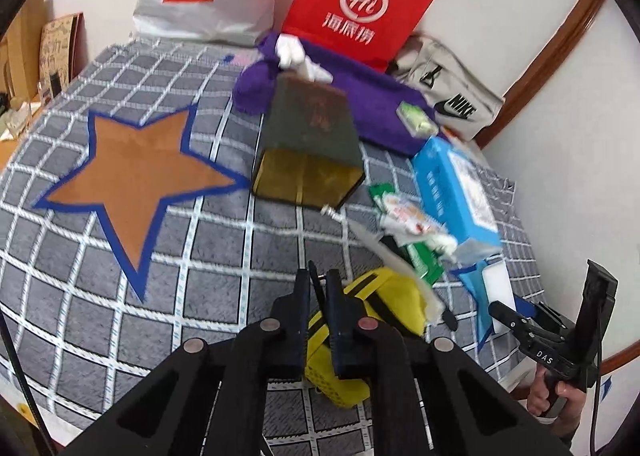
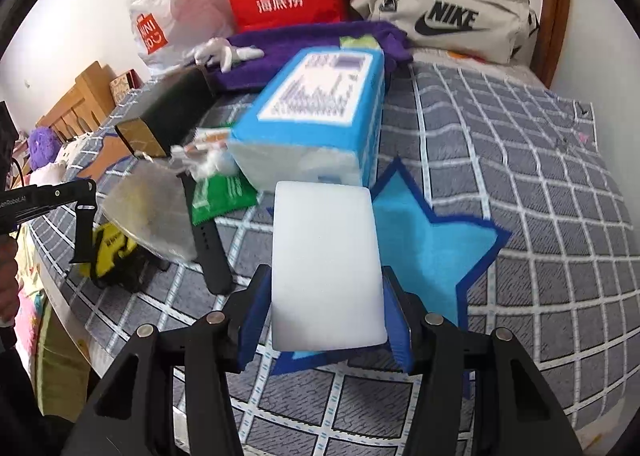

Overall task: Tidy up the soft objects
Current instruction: 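Lift the white sponge with the right tool toward the purple towel, then lower the sponge onto the purple towel and open the right tool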

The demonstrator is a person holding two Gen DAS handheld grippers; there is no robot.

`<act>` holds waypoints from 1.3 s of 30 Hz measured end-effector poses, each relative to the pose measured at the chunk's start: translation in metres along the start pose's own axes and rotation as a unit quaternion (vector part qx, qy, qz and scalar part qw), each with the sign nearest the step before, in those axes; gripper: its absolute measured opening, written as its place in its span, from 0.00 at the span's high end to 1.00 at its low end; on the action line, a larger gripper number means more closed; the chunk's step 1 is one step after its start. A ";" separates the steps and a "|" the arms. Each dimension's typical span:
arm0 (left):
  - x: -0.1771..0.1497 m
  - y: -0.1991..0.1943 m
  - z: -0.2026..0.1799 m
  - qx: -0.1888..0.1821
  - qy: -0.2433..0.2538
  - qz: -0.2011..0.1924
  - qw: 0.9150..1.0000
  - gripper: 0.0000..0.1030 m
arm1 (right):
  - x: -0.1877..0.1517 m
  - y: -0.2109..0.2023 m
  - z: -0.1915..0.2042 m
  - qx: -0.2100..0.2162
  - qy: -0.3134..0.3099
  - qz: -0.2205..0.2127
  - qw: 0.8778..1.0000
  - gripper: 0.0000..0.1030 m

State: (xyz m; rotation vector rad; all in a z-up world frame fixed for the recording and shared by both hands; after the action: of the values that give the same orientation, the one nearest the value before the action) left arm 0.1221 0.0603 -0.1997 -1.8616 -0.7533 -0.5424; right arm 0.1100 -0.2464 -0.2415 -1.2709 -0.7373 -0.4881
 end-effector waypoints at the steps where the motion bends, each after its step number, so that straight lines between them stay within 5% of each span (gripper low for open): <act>1: 0.003 -0.003 -0.001 0.000 0.001 -0.005 1.000 0.93 | 0.005 -0.003 0.001 0.000 -0.003 -0.006 1.000 0.49; 10: 0.039 -0.020 -0.014 -0.017 0.015 -0.046 0.999 0.95 | 0.052 -0.027 0.014 -0.004 -0.027 -0.051 0.998 0.49; 17: 0.012 0.008 -0.007 0.032 0.037 0.030 0.998 0.92 | 0.059 -0.029 0.023 0.002 -0.039 -0.056 0.998 0.49; 24: -0.022 0.036 -0.010 0.060 0.042 0.088 0.993 0.59 | 0.054 -0.018 0.018 0.000 -0.037 -0.042 0.998 0.49; 28: -0.031 0.045 -0.014 0.075 0.049 0.106 0.990 0.54 | 0.072 -0.017 0.014 -0.005 -0.039 -0.061 0.997 0.49; 34: -0.033 0.053 -0.014 0.096 0.053 0.107 0.988 0.56 | 0.111 -0.014 0.006 -0.008 -0.047 -0.097 0.994 0.49; 35: -0.032 0.052 -0.014 0.103 0.055 0.105 0.988 0.60 | 0.115 -0.013 0.006 -0.007 -0.048 -0.099 0.994 0.49; 36: -0.032 0.052 -0.014 0.108 0.059 0.105 0.987 0.74 | 0.120 -0.011 0.006 -0.005 -0.050 -0.102 0.993 0.49; 39: -0.028 0.054 -0.015 0.103 0.056 0.109 0.987 0.78 | 0.129 -0.006 0.008 0.004 -0.053 -0.107 0.993 0.49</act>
State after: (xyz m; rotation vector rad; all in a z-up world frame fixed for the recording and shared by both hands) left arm 0.1402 0.0232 -0.2477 -1.6801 -0.5039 -0.4094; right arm 0.1925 -0.2312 -0.1425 -1.2223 -0.9715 -0.5938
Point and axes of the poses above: each gripper's, at about its wrist camera, not at the fingertips, and y roughly the way its jaws point, z to its left, x to its top, the point moved 4 cm from there along y, roughly the way its jaws point, and after that the axes turned 13 degrees about -z, right-handed, at the moved point
